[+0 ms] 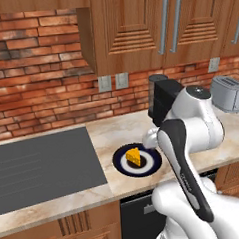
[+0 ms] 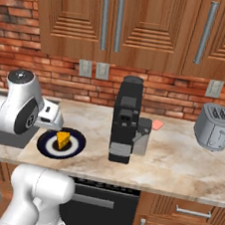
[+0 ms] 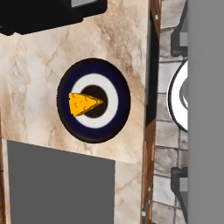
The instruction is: Pick the cheese from the counter and place it in the microwave. Then turn on the microwave.
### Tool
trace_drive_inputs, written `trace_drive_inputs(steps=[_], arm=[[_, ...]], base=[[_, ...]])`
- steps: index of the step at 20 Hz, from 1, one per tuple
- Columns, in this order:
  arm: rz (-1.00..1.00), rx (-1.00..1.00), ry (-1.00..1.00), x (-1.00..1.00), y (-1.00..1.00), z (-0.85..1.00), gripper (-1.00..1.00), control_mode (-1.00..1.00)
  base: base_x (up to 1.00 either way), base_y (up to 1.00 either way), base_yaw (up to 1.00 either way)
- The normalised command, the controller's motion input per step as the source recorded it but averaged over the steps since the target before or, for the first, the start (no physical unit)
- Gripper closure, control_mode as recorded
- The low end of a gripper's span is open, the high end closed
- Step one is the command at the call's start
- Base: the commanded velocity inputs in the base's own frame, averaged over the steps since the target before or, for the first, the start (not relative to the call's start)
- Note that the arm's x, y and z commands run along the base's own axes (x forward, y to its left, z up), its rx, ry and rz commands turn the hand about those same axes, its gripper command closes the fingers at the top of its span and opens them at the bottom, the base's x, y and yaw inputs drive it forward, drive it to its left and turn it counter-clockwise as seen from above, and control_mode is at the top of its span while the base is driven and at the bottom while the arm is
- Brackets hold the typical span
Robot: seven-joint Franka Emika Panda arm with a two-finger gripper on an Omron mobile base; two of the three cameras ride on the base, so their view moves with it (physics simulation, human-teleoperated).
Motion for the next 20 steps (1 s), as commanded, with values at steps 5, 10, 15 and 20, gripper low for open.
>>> trace_drive_inputs(steps=[5, 10, 15, 20], arm=[[0.0, 0.0, 0.0, 0.11, 0.0, -0.13, -1.0, -1.0], [0.0, 0.0, 0.0, 0.22, 0.0, -0.08, -1.0, -1.0], [0.0, 0.0, 0.0, 0.25, 0.0, -0.13, -1.0, -1.0], [0.0, 0.0, 0.0, 0.19, 0.0, -0.21, -1.0, -1.0]], base=[[0.0, 0.0, 0.0], [0.0, 0.0, 0.0], [0.0, 0.0, 0.0], [0.0, 0.0, 0.0]])
